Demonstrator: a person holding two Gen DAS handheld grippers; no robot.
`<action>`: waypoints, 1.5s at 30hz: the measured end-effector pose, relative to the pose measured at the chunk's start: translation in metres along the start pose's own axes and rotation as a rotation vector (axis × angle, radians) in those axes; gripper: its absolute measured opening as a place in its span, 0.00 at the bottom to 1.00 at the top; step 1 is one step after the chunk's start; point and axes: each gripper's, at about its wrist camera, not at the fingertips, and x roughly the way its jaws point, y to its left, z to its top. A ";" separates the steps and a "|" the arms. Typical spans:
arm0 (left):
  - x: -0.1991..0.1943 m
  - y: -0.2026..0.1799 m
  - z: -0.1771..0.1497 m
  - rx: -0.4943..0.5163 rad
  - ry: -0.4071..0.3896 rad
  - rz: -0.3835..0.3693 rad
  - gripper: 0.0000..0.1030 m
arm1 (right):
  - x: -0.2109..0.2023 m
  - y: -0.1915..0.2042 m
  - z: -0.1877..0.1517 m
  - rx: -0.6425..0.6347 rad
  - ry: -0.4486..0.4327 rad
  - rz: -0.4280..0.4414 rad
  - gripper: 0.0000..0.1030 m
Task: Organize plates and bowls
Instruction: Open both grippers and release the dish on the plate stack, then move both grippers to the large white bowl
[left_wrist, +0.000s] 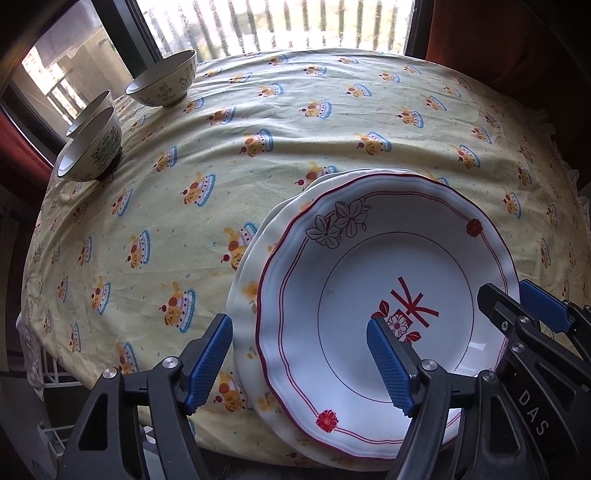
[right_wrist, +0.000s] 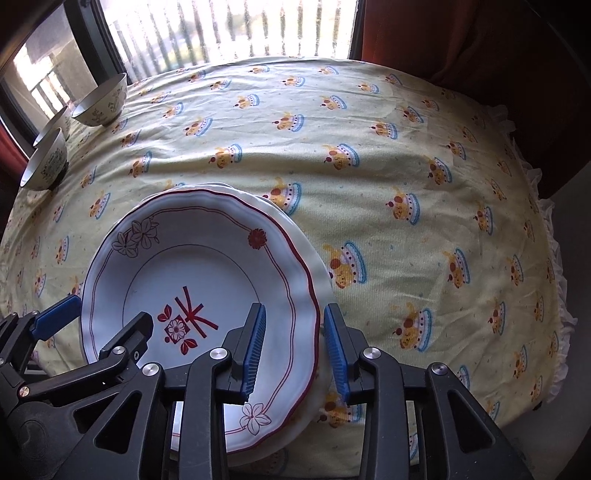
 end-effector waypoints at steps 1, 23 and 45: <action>-0.002 0.002 0.000 -0.002 -0.002 -0.004 0.77 | 0.000 -0.001 0.000 0.010 0.002 0.012 0.43; -0.006 0.131 0.016 0.094 -0.063 -0.149 0.86 | -0.023 0.099 0.006 0.194 -0.036 -0.067 0.61; 0.007 0.303 0.074 0.089 -0.115 -0.169 0.96 | -0.018 0.311 0.082 0.152 -0.112 -0.017 0.79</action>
